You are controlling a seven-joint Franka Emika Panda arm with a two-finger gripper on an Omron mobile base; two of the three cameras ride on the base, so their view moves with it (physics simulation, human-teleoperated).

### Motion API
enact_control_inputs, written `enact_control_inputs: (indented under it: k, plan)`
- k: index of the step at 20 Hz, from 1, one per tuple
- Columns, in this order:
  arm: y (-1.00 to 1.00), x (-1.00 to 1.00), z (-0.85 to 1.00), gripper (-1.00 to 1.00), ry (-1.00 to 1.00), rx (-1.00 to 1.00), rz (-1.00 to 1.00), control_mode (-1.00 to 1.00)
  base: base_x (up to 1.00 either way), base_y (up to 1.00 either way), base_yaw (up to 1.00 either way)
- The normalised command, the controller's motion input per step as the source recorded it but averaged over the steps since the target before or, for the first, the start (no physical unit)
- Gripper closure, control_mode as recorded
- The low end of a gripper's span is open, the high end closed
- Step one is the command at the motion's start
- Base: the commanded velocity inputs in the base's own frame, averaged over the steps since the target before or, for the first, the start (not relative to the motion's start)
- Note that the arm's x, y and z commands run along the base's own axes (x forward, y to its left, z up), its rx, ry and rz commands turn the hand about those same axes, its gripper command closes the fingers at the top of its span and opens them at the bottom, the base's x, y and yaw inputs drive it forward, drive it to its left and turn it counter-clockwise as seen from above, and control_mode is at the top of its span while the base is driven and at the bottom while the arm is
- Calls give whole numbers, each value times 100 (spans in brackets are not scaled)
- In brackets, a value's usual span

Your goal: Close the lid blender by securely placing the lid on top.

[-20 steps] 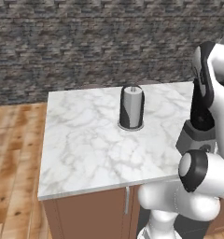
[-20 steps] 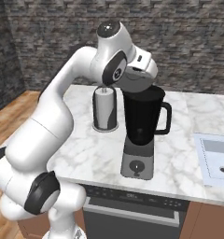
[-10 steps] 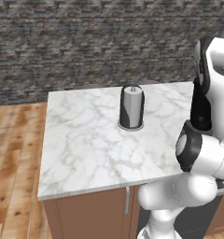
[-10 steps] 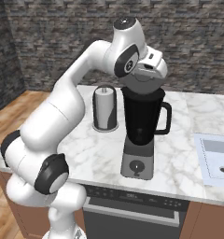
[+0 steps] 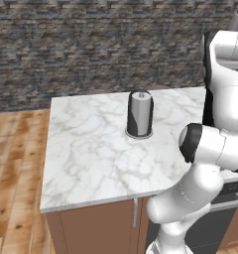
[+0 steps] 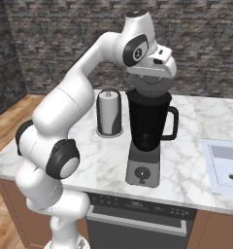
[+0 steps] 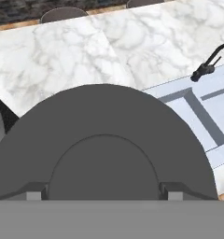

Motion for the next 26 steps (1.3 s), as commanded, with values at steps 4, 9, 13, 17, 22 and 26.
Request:
enact_control_inputs:
  k: [4,9,13,17,22,26]
  plan:
    - [-25,-12,-9,100,6,4,0,-100,0,0,0]
    - [-7,-41,-6,100,0,4,0,-100,0,0,0]
    - [0,-18,-6,100,0,2,0,-100,0,0,0]
    - [0,-5,-9,100,3,1,0,-100,0,0,0]
    - [0,-21,13,100,0,1,0,-100,0,0,0]
    - [0,-44,21,100,0,0,0,-100,0,0,0]
